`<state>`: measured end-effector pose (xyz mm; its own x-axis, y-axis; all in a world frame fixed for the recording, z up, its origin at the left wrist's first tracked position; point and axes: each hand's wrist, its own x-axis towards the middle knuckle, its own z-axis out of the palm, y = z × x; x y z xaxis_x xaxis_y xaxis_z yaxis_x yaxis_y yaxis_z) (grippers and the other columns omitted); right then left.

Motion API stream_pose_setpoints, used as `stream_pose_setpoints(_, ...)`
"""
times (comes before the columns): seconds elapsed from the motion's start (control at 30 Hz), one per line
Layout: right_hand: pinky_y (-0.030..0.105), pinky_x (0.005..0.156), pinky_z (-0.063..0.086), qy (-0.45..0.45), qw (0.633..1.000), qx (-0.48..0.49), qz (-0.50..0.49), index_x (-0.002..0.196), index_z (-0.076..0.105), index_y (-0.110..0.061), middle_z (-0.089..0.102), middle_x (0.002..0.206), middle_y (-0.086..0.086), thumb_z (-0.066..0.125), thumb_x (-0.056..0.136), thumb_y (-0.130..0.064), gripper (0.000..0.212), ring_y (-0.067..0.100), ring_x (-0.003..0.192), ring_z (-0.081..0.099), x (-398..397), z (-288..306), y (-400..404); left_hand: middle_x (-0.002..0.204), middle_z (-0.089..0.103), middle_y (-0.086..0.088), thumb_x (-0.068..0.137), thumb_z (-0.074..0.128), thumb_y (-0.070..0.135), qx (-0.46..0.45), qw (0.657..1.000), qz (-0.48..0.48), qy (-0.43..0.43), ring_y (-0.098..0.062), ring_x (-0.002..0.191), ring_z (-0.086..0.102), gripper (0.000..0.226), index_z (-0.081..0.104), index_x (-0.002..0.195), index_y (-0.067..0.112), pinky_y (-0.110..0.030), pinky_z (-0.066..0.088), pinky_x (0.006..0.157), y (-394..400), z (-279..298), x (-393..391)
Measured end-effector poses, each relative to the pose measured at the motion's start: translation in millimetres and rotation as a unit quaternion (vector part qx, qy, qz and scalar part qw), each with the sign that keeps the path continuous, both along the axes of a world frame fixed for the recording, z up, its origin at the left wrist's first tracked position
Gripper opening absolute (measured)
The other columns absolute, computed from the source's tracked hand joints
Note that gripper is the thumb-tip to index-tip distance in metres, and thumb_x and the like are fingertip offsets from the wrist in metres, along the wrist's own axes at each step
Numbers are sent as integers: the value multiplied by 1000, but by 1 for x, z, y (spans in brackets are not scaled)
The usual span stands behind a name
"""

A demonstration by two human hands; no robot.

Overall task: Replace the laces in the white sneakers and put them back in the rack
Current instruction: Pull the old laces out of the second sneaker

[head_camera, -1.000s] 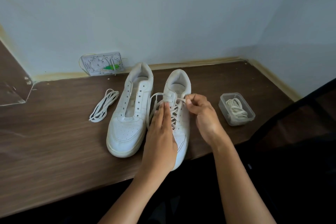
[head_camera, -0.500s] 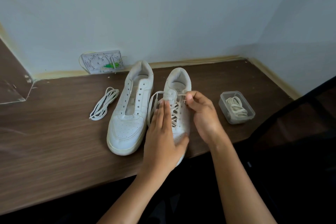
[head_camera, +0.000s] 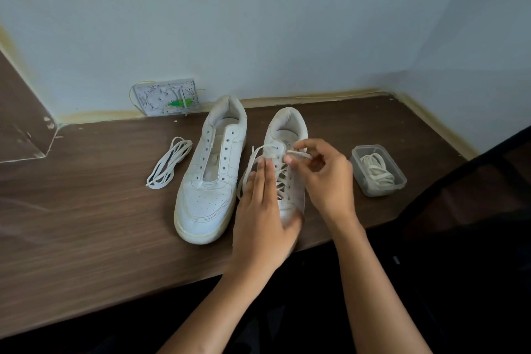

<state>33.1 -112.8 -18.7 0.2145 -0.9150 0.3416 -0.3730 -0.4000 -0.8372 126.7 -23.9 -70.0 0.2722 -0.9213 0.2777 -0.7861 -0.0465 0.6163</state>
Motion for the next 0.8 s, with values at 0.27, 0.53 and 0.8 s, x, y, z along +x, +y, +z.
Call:
stream_pose_setpoints(0.27, 15, 80, 43, -151, 980, -18, -125, 82, 57, -33, 43, 102, -11, 64, 94, -22, 17, -7, 76, 49, 3, 0, -1, 164, -3, -1, 88, 54, 48, 1, 1000, 4, -8, -19, 151, 2, 96, -5, 156, 16, -29, 7, 121, 1, 2, -1)
stream_pose_setpoints(0.53, 29, 90, 28, 35, 972, -167, -163, 112, 63, -25, 50, 118, -6, 60, 96, -40, 23, 13, 102, 46, 4, -2, 3, 164, -5, -2, 88, 59, 45, 5, 1000, 0, -2, -16, 151, -2, 98, -6, 156, 15, -32, 9, 123, 0, 1, -1)
stream_pose_setpoints(0.8, 29, 85, 22, 136, 960, -197, -147, 88, 69, -29, 63, 94, -15, 70, 87, -30, 1, 13, 94, 49, 10, -12, 3, 164, 3, -5, 82, 40, 60, 4, 1000, 18, -19, -20, 151, 6, 97, 3, 156, 10, -35, 15, 122, -2, -3, -2)
